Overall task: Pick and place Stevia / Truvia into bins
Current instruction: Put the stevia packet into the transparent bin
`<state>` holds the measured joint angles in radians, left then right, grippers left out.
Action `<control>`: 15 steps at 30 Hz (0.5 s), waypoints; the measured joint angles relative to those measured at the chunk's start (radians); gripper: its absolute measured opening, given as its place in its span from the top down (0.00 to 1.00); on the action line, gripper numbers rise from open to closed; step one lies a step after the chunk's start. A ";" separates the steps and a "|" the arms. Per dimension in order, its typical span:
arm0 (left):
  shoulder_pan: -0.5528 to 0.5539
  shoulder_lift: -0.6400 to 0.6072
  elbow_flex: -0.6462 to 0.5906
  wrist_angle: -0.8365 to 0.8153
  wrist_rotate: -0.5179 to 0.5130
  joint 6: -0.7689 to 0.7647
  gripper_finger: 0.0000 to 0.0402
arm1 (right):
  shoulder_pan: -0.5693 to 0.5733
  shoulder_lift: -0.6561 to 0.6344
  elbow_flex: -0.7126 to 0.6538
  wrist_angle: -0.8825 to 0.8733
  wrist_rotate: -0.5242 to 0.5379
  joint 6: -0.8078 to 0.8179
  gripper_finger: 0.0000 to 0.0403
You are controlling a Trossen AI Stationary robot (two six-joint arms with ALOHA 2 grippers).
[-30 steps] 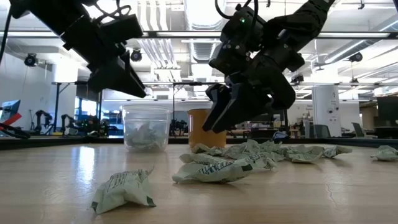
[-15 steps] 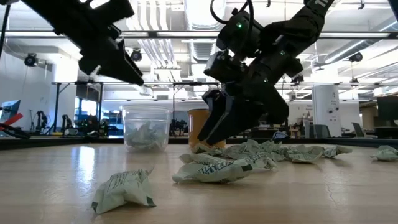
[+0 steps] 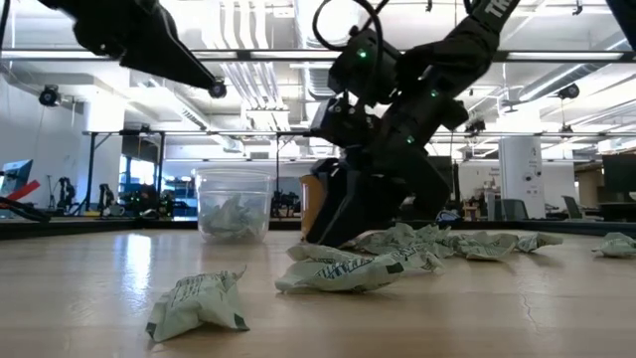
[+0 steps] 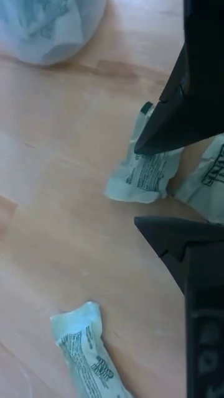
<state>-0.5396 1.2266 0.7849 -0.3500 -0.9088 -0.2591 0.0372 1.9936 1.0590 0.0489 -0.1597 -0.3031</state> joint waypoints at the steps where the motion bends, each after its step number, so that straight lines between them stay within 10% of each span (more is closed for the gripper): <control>1: -0.006 -0.002 0.000 0.001 0.000 0.000 0.49 | 0.000 0.001 0.009 -0.018 -0.001 0.000 0.64; 9: -0.037 -0.008 0.000 0.001 -0.005 0.000 0.49 | 0.009 -0.011 0.017 -0.049 0.003 -0.031 0.93; 15: -0.041 -0.014 0.000 0.001 -0.008 0.001 0.49 | 0.020 -0.056 0.017 -0.041 0.008 -0.061 0.97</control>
<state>-0.5802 1.2125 0.7845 -0.3492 -0.9169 -0.2584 0.0571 1.9377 1.0760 0.0083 -0.1513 -0.3643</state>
